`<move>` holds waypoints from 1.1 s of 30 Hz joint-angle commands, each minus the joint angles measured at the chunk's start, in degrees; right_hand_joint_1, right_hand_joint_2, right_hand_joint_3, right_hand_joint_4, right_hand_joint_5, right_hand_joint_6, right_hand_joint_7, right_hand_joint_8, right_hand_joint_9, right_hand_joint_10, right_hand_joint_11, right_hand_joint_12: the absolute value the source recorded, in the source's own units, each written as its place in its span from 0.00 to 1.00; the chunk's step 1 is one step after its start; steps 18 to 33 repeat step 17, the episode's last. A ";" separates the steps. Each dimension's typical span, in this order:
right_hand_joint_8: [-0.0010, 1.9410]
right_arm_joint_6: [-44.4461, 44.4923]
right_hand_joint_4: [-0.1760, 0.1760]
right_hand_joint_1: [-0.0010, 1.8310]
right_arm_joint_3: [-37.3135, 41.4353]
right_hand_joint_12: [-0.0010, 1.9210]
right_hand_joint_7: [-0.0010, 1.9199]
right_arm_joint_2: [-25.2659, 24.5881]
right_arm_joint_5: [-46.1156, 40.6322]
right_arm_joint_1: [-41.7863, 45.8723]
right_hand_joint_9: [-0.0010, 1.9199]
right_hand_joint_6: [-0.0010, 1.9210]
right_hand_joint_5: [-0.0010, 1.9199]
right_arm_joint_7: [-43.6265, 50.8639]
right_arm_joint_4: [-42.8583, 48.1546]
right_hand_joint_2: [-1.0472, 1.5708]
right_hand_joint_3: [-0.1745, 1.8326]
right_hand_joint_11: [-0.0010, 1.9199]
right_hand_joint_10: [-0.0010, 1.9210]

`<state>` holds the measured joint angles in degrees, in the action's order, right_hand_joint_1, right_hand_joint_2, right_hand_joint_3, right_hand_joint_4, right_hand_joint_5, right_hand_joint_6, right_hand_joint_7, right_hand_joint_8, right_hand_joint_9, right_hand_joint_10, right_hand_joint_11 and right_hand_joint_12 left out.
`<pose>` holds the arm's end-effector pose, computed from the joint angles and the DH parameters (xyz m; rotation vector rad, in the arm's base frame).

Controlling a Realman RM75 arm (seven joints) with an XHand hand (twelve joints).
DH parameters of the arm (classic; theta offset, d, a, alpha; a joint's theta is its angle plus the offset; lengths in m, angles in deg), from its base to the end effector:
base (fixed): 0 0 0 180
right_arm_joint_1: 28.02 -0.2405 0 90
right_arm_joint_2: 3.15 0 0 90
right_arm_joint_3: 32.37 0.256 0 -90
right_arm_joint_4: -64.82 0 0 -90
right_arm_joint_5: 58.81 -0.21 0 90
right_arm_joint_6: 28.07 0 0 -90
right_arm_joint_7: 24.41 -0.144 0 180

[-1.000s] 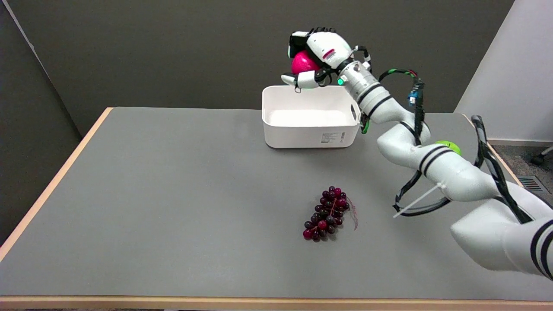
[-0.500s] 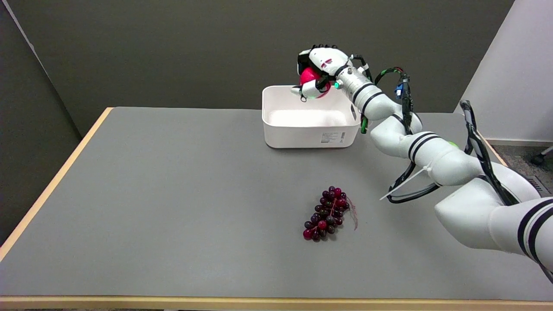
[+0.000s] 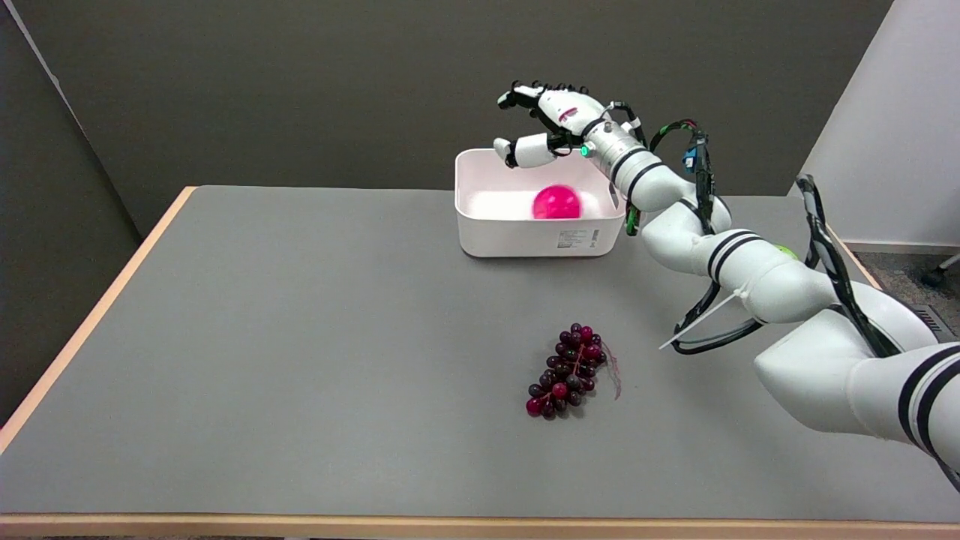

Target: Place the red apple into the white box.

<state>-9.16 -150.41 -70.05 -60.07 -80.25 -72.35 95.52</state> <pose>-0.1711 -0.5342 0.3554 1.6410 -0.1263 0.2469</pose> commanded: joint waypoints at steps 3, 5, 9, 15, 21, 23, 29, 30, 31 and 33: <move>0.13 1.60 0.98 0.13 -0.11 0.67 0.07 2.23 -1.29 4.21 0.10 0.28 0.11 -4.70 10.64 0.63 0.58 0.10 0.31; 0.12 4.00 0.99 0.13 0.59 0.66 0.06 3.47 -2.68 5.72 0.08 0.28 0.11 -6.67 13.37 0.63 0.58 0.09 0.29; 0.11 9.60 0.96 0.13 2.54 0.60 0.02 8.17 -11.86 11.36 0.04 0.23 0.10 -11.21 22.82 0.64 0.54 0.02 0.24; 0.15 15.79 0.90 0.10 7.42 0.55 0.08 17.39 -21.85 22.48 0.07 0.25 0.09 -11.07 41.81 0.63 0.59 0.03 0.29; 0.16 18.84 0.90 0.10 11.76 0.55 0.10 18.97 -22.65 28.52 0.09 0.26 0.10 -11.07 45.60 0.64 0.59 0.04 0.30; 0.16 18.84 0.90 0.10 11.76 0.55 0.10 18.97 -22.65 28.52 0.09 0.26 0.10 -11.07 45.60 0.64 0.59 0.04 0.30; 0.16 18.84 0.90 0.10 11.76 0.55 0.10 18.97 -22.65 28.52 0.09 0.26 0.10 -11.07 45.60 0.64 0.59 0.04 0.30; 0.16 18.84 0.90 0.10 11.76 0.55 0.10 18.97 -22.65 28.52 0.09 0.26 0.10 -11.07 45.60 0.64 0.59 0.04 0.30; 0.16 18.84 0.90 0.10 11.76 0.55 0.10 18.97 -22.65 28.52 0.09 0.26 0.10 -11.07 45.60 0.64 0.59 0.04 0.30; 0.16 18.84 0.90 0.10 11.76 0.55 0.10 18.97 -22.65 28.52 0.09 0.26 0.10 -11.07 45.60 0.64 0.59 0.04 0.30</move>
